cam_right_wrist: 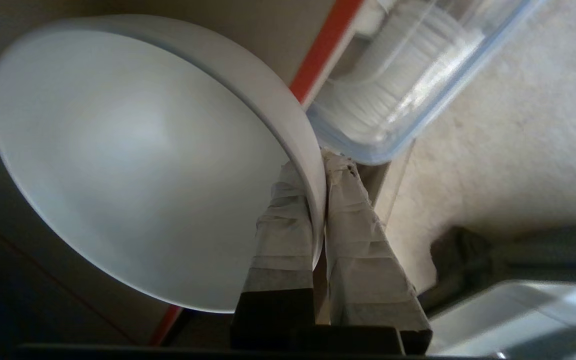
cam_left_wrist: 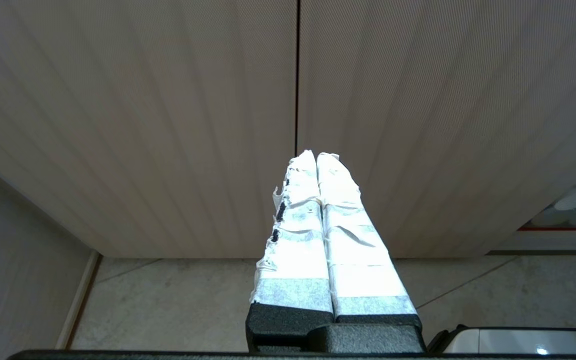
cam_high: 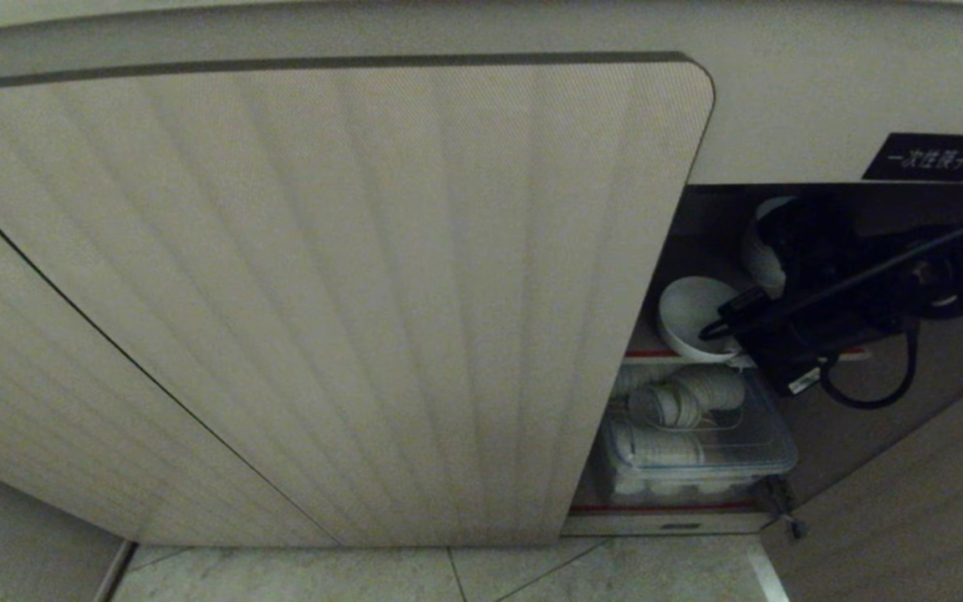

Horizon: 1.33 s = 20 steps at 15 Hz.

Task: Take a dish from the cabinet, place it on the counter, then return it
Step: Put it back into the cabinet

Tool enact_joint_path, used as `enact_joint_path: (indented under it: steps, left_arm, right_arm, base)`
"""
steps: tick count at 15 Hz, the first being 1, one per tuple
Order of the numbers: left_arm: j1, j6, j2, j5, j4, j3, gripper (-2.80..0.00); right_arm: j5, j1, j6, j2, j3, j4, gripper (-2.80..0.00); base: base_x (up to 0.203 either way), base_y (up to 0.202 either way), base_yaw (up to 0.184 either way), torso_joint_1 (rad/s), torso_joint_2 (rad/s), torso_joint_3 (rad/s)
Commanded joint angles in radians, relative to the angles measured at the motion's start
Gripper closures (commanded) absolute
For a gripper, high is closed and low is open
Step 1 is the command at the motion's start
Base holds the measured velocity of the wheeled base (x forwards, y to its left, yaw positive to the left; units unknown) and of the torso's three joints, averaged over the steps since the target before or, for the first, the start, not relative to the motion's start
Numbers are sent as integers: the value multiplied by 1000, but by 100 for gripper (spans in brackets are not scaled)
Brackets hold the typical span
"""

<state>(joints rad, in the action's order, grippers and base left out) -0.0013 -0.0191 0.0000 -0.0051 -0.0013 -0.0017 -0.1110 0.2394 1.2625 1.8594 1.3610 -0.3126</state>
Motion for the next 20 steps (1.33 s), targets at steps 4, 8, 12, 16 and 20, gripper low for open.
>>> enact_joint_path:
  steps: [4, 8, 12, 16, 20]
  left_arm:
    - [0, -1, 0, 0, 0, 0, 0]
    - [0, -1, 0, 1, 0, 0, 0]
    - [0, -1, 0, 0, 0, 0, 0]
    - [0, -1, 0, 1, 0, 0, 0]
    - [1, -1, 0, 1, 0, 0, 0]
  right_arm:
    - [-4, 1, 6, -12, -29, 55, 0]
    - [-4, 1, 9, -4, -19, 60, 0]
    - [-4, 1, 6, 25, 10, 79, 0]
    - [-3, 0, 12, 60, 53, 69, 0]
    - [17, 0, 14, 87, 112, 13, 0]
  base:
    - [0, 0, 0, 0, 0, 0]
    - [0, 0, 0, 0, 0, 0]
    - [0, 0, 0, 0, 0, 0]
    - [0, 0, 0, 0, 0, 0]
    - [0, 0, 0, 0, 0, 0]
